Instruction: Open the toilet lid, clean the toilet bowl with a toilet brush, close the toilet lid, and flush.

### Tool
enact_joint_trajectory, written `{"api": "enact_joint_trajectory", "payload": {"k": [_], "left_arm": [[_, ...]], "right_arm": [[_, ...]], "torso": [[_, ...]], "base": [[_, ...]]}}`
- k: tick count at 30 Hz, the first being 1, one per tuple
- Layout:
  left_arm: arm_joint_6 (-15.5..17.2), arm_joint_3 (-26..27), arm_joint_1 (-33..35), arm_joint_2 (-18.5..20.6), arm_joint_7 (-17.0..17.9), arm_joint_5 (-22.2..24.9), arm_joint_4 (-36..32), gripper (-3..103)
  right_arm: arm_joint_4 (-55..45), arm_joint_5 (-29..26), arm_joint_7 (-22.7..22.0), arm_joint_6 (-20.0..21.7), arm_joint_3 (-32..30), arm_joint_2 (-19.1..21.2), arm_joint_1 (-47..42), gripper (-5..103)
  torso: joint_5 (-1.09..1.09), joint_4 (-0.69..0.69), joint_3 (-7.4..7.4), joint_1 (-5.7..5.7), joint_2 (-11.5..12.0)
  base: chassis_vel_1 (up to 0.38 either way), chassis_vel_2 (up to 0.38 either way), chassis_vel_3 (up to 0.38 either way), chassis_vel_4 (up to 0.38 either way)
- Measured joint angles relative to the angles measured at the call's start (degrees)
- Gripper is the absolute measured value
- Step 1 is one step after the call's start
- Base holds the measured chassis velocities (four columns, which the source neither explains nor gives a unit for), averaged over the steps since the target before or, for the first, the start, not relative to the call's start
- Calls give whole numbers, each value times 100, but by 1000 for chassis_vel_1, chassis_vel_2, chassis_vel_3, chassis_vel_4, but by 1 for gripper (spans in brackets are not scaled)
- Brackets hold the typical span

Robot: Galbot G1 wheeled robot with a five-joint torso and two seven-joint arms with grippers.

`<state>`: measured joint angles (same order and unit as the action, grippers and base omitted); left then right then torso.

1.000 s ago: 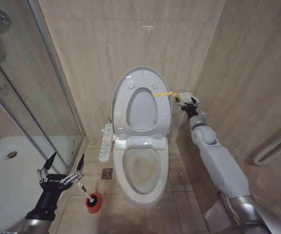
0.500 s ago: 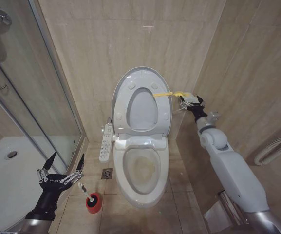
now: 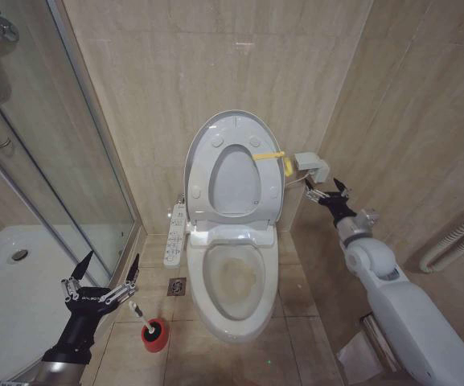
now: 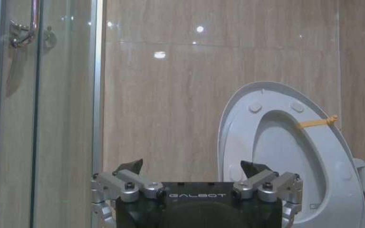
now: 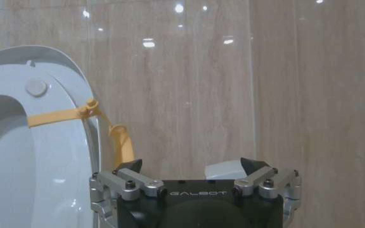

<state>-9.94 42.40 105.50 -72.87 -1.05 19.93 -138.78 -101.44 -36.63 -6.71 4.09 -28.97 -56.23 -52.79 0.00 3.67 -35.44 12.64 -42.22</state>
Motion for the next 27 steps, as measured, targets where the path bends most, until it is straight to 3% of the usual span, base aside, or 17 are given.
{"api": "enact_joint_trajectory", "payload": {"k": [14,27], "left_arm": [[0,0,0,0,0,0,0,100],[0,0,0,0,0,0,0,100]], "right_arm": [[-1272,48,-473,117,-363,-266,-1338,100],[-1888,623,-571,-381,-673,-868,-2755,100]], "torso": [[0,-1,-1,0,0],[0,-1,0,0,0]], "base": [[0,0,0,0],[0,0,0,0]]}}
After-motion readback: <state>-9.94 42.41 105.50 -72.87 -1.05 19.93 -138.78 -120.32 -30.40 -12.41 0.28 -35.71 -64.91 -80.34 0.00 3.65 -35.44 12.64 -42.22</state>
